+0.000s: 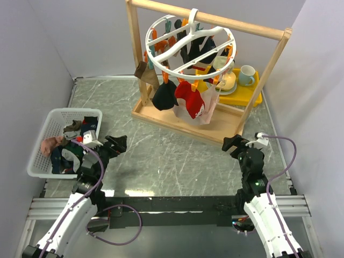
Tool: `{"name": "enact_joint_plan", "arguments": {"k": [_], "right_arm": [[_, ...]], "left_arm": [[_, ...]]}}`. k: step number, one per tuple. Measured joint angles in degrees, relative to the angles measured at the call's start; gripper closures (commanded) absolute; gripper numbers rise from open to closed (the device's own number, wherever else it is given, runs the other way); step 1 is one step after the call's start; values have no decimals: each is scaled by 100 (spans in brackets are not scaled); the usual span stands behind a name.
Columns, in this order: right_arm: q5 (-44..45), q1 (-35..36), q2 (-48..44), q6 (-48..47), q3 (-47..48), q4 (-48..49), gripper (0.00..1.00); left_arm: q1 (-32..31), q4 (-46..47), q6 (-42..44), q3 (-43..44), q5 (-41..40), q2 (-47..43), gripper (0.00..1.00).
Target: Remove the socks clipped to the hanger
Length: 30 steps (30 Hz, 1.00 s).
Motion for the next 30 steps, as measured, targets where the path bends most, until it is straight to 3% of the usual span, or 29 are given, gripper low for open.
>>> {"name": "enact_joint_plan", "arguments": {"k": [30], "right_arm": [[-142, 0, -214, 216, 17, -511, 0]], "left_arm": [[0, 13, 0, 0, 50, 109, 0]]}}
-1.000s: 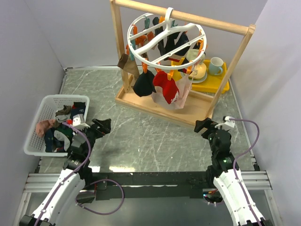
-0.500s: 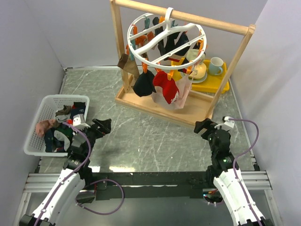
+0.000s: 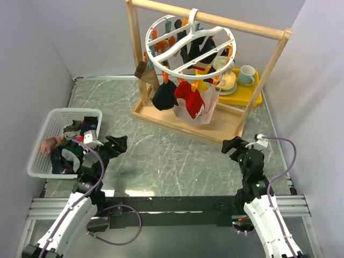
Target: Remove the socks clipped to the hanger
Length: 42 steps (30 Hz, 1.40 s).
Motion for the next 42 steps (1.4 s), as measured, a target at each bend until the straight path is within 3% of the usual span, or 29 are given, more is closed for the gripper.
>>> {"name": "enact_joint_plan", "arguments": {"k": [18, 30, 36, 42], "right_arm": [[-295, 0, -107, -57, 374, -544, 0], [-568, 0, -173, -258, 1338, -1362, 0], [-599, 0, -199, -358, 1497, -1510, 0], [-634, 0, -192, -378, 1497, -1593, 0]], "left_arm": [[2, -225, -17, 166, 291, -199, 1], [-22, 55, -264, 1762, 2247, 787, 1], [-431, 396, -431, 2326, 2793, 1198, 2], [-1104, 1191, -879, 2404, 2656, 1687, 9]]}}
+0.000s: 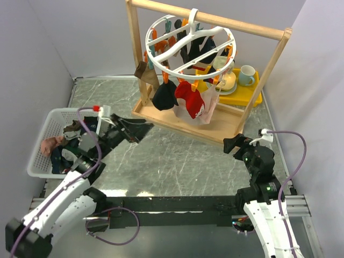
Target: Remove the socks clipped to the hanger
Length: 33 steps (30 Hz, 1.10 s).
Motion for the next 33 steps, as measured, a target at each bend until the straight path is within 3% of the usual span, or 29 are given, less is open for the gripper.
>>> {"name": "enact_joint_plan", "arguments": {"k": [10, 23, 26, 29, 30, 32, 33], "right_arm": [[-55, 0, 37, -20, 66, -81, 0], [-55, 0, -2, -17, 332, -195, 0], [-55, 0, -2, -17, 363, -232, 0], [-57, 0, -4, -17, 433, -249, 0], [-55, 0, -2, -22, 461, -251, 0], [-72, 0, -2, -42, 525, -273, 0], [-96, 0, 0, -68, 564, -286, 0]], "left_arm": [[-1799, 870, 114, 949, -813, 2253, 18], [-1897, 1554, 457, 1976, -1233, 3910, 21], [-1902, 1646, 612, 2140, -1362, 4105, 26], [-1902, 1727, 688, 2256, -1421, 4205, 37], [-1902, 1733, 715, 2315, -1421, 4238, 48], [-1902, 1725, 756, 2498, -1408, 4325, 60], [-1902, 1729, 769, 2586, -1397, 4369, 74]]}}
